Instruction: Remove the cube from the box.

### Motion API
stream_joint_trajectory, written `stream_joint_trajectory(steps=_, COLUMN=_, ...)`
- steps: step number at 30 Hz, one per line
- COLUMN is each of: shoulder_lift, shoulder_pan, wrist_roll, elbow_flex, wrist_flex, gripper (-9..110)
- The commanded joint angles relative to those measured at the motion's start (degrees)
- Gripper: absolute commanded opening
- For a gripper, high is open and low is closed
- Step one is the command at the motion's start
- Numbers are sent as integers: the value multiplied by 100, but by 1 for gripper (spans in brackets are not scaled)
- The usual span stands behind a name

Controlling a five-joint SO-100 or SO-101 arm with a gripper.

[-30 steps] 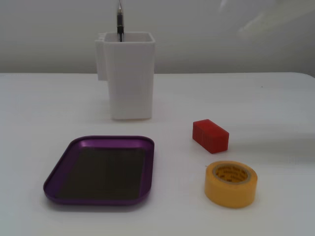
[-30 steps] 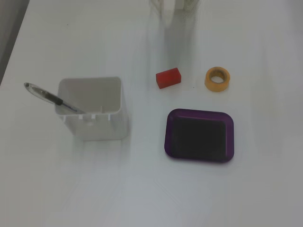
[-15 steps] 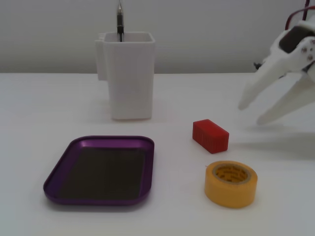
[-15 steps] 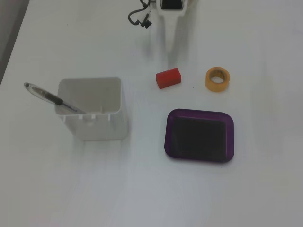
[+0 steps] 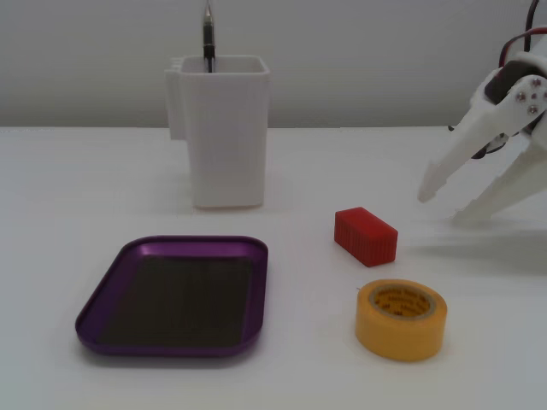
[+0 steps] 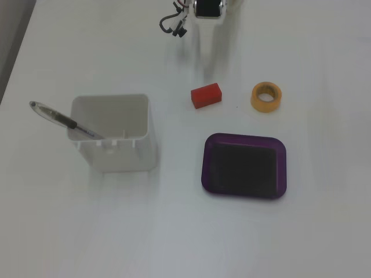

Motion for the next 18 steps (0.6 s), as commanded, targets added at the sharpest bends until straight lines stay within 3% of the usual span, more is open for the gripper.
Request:
stream_joint_trajectory(steps=1, shoulder_lift=308, shoulder_pan=-35, wrist_roll=35, elbow_flex=53, wrist_flex=70, gripper=3)
stream_joint_trajectory(steps=2, shoulder_lift=308, shoulder_pan=-35, wrist_roll=35, elbow_flex=53, wrist_flex=70, gripper=-1)
stream_joint_trajectory(steps=18, shoulder_lift=334, shoulder_pan=-26, wrist_roll=44, elbow_flex=53, wrist_flex=0, gripper=0)
